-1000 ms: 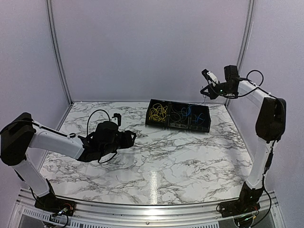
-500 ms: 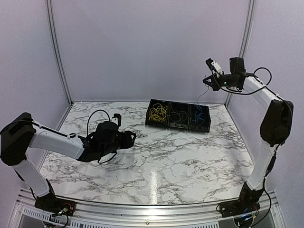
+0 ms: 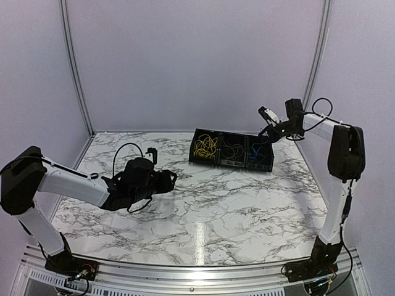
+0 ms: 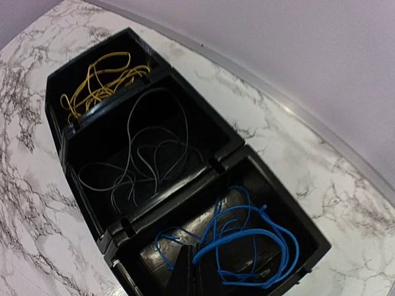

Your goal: Untangle the cables

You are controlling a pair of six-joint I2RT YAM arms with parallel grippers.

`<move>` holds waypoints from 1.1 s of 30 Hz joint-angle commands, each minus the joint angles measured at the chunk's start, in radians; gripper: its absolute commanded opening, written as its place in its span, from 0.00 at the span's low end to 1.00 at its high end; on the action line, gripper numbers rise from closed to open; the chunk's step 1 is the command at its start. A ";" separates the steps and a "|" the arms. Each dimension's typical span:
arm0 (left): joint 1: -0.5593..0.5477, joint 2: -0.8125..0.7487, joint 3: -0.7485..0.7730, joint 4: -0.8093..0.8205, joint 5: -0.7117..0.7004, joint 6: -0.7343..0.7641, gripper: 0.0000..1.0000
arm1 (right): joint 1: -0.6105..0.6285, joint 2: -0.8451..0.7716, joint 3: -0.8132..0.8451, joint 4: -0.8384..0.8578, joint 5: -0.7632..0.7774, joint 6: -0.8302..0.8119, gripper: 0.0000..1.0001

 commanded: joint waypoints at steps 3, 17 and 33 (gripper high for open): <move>-0.009 -0.021 -0.015 -0.029 -0.017 -0.016 0.56 | -0.002 0.058 -0.018 -0.045 0.001 -0.012 0.00; -0.009 -0.005 0.015 -0.045 -0.016 0.002 0.56 | 0.023 0.094 0.015 -0.140 0.045 -0.032 0.14; 0.020 -0.014 0.124 -0.190 -0.028 0.157 0.60 | 0.020 -0.183 -0.112 -0.217 0.136 -0.019 0.34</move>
